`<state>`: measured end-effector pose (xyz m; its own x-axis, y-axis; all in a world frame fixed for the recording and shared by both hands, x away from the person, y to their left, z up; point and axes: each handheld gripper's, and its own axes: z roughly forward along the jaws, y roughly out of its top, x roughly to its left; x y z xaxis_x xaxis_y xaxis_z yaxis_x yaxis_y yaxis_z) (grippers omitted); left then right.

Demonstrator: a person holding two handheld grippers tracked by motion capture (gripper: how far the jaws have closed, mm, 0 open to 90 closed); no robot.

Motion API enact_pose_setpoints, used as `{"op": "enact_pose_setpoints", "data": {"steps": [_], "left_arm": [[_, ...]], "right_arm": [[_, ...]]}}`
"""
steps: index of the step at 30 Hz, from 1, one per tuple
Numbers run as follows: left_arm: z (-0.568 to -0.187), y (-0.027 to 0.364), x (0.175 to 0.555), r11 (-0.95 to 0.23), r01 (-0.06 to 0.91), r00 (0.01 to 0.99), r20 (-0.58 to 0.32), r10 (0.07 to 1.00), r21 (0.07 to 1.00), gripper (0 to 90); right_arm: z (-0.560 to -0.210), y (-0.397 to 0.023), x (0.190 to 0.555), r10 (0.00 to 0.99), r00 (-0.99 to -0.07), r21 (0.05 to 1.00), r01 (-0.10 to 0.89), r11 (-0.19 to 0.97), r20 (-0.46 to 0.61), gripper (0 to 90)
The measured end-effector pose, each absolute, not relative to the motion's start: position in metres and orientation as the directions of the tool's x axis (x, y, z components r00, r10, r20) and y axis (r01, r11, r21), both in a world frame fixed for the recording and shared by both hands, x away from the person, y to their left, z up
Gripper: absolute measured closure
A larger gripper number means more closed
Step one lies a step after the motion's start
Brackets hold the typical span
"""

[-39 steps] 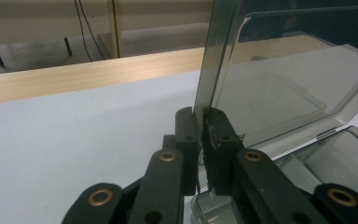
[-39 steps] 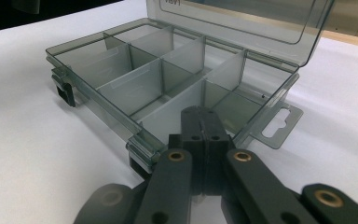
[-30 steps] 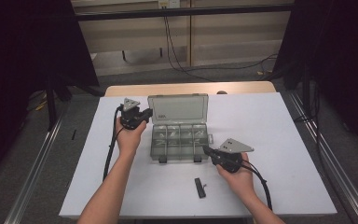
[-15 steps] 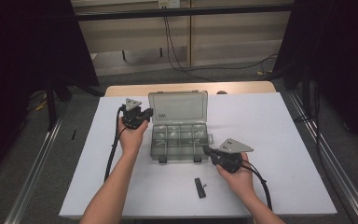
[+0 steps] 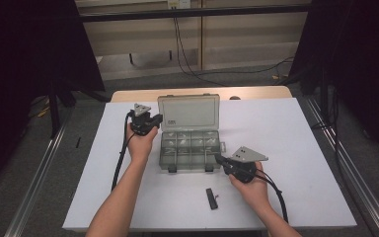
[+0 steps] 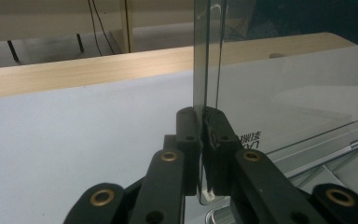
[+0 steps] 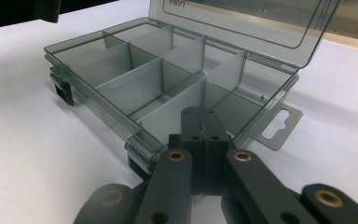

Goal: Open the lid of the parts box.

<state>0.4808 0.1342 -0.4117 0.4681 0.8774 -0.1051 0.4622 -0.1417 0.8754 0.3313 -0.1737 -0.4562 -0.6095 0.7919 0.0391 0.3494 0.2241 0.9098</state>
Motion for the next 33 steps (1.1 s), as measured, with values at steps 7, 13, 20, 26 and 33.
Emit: {"op": "enact_pose_setpoints", "data": {"steps": [7, 13, 20, 26, 33], "left_arm": [[-0.419, 0.132, 0.482, -0.171, 0.480, 0.470, -0.088, 0.878, 0.861, 84.8], [-0.422, 0.132, 0.483, -0.151, 0.489, 0.463, -0.109, 0.880, 0.859, 84.7], [-0.428, 0.131, 0.483, -0.152, 0.503, 0.457, -0.112, 0.883, 0.851, 84.7], [-0.429, 0.133, 0.483, -0.156, 0.516, 0.459, -0.118, 0.881, 0.842, 85.3], [-0.429, 0.133, 0.483, -0.170, 0.513, 0.465, -0.106, 0.879, 0.841, 85.6]], "right_arm": [[-0.456, -0.173, 0.331, 0.793, -0.608, 0.910, 0.346, 0.227, 0.034, 90.0], [-0.456, -0.173, 0.331, 0.794, -0.607, 0.911, 0.340, 0.231, 0.025, 90.0], [-0.456, -0.173, 0.331, 0.794, -0.607, 0.912, 0.339, 0.233, 0.022, 90.0], [-0.456, -0.173, 0.331, 0.794, -0.607, 0.911, 0.340, 0.232, 0.025, 90.0], [-0.456, -0.173, 0.331, 0.795, -0.607, 0.912, 0.339, 0.232, 0.023, 90.0]]}}
